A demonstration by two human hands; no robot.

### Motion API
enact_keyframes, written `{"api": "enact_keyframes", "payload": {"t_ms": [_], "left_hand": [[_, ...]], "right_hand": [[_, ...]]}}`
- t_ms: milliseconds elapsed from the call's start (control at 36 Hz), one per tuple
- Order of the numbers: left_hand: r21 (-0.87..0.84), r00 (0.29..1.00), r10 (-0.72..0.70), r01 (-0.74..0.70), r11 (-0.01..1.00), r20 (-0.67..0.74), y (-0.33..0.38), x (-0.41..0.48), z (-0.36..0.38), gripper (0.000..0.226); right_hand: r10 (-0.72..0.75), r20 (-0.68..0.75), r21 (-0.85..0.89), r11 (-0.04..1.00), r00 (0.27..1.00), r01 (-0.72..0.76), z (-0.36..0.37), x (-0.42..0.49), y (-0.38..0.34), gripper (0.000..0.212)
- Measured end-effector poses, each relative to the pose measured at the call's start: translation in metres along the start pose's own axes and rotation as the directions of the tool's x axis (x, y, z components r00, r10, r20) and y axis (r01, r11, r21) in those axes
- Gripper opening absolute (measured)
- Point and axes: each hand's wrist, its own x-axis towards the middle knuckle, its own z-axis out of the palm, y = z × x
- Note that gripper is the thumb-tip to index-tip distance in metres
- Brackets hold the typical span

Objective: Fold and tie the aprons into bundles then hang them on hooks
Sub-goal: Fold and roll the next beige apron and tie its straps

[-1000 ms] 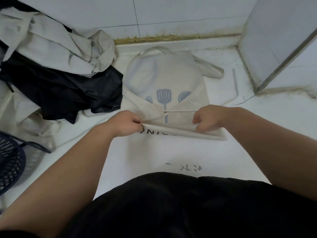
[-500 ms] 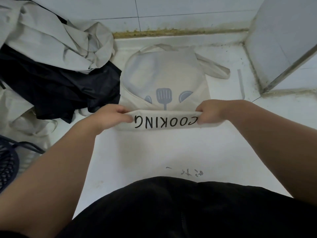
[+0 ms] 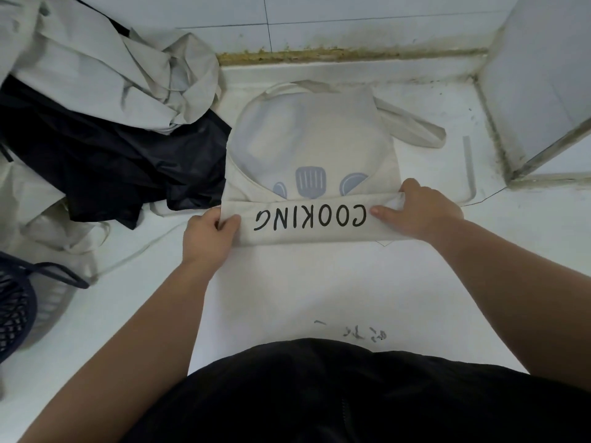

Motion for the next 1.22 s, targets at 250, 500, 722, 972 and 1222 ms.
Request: {"api": "enact_keyframes", "payload": {"t_ms": [250, 500, 722, 972, 1222], "left_hand": [[0.092, 0.999, -0.031, 0.034, 0.995, -0.037, 0.000, 0.002, 0.000, 0.032], [0.389, 0.864, 0.494, -0.423, 0.818, -0.099, 0.030, -0.018, 0.026, 0.051], [0.486, 0.747, 0.427, -0.659, 0.574, 0.510, 0.023, -0.034, 0.056, 0.078], [0.482, 0.769, 0.351, -0.618, 0.621, 0.534, 0.027, -0.033, 0.043, 0.084], [0.455, 0.734, 0.345, -0.649, 0.610, 0.585, 0.005, -0.092, 0.047, 0.084]], "right_hand": [[0.036, -0.029, 0.050, 0.998, 0.999, -0.035, 0.009, 0.005, 0.004, 0.053], [-0.347, -0.125, -0.252, 0.917, 0.929, 0.309, 0.032, -0.018, -0.028, 0.065], [-0.421, 0.174, -0.304, 0.837, 0.890, 0.455, 0.047, -0.018, -0.026, 0.103], [-0.388, 0.144, -0.204, 0.888, 0.910, 0.411, 0.041, -0.030, -0.009, 0.085], [-0.336, 0.110, -0.216, 0.911, 0.936, 0.352, 0.060, -0.094, 0.012, 0.083]]}}
